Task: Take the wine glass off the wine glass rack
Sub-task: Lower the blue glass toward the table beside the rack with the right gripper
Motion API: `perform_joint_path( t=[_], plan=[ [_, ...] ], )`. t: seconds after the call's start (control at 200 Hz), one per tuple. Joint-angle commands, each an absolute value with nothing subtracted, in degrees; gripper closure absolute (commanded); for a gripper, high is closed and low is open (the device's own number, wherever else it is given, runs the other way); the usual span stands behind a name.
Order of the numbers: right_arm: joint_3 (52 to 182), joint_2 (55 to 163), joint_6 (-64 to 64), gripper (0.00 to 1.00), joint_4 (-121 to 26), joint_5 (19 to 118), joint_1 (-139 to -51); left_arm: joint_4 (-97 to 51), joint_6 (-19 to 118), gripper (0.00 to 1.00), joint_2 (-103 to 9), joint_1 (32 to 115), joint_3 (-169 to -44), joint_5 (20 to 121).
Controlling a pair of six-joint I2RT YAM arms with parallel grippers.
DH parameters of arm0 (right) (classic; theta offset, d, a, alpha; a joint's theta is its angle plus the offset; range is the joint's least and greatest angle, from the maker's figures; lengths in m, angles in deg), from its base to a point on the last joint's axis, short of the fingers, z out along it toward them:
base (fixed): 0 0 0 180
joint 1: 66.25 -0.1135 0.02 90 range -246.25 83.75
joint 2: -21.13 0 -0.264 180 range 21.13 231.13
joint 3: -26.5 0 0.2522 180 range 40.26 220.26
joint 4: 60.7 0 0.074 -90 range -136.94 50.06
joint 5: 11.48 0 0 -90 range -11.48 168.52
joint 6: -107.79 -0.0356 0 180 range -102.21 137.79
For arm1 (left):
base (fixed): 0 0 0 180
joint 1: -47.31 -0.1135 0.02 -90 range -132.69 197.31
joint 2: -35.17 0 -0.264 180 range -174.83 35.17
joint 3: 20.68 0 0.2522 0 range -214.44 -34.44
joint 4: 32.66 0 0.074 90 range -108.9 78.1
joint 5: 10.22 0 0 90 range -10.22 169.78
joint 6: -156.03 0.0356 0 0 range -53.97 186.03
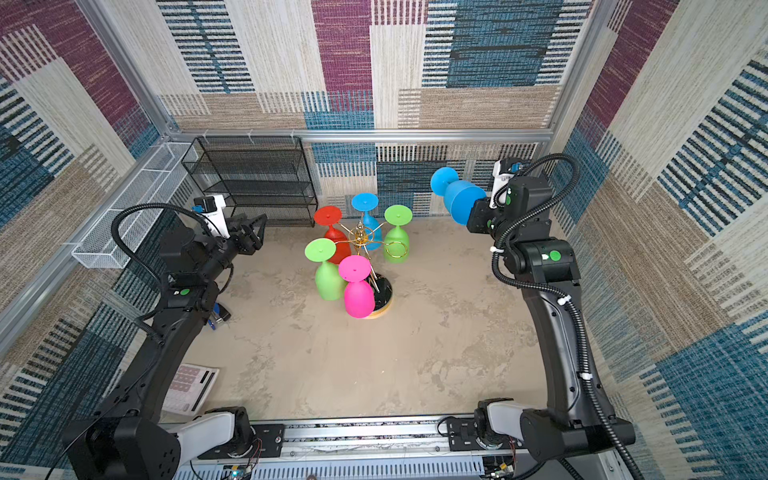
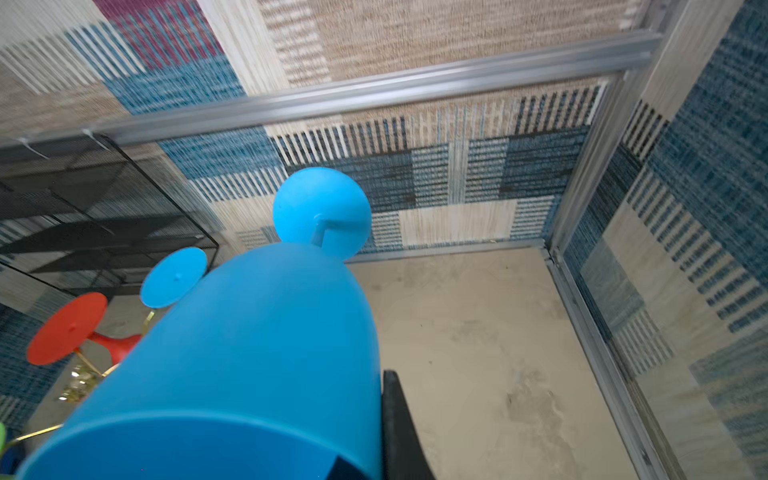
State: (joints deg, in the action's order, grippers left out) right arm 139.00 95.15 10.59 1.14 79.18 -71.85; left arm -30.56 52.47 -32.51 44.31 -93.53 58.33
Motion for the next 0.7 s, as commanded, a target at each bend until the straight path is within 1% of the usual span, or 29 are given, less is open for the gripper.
perform_joint_path(
  t=[0.0,0.065,0.14,0.351,0.486,0.691],
  plan=[
    [139.6,97.6,12.5,1.00,8.8,84.5,-71.8,-31.7,50.9,0.31,-31.9,43.0,-91.8,58.1],
    [139.6,99.8,12.9,1.00,10.3,84.1,-71.7,-33.5,50.6,0.30,-31.6,42.6,-90.4,58.1],
    [140.2,102.4,13.4,1.00,11.3,84.1,-71.8,-34.0,50.6,0.26,-31.2,42.4,-89.7,58.2],
    [144.0,110.8,15.5,1.00,15.0,84.3,-71.8,-30.8,50.9,0.26,-31.0,42.3,-90.1,59.0],
    [147.9,116.5,16.8,1.00,17.4,83.4,-71.7,-27.1,51.3,0.20,-31.3,42.0,-91.8,59.2],
    [154.1,124.4,17.4,1.00,20.0,82.2,-71.7,-26.7,51.5,0.18,-31.7,41.7,-91.7,58.3]
  ],
)
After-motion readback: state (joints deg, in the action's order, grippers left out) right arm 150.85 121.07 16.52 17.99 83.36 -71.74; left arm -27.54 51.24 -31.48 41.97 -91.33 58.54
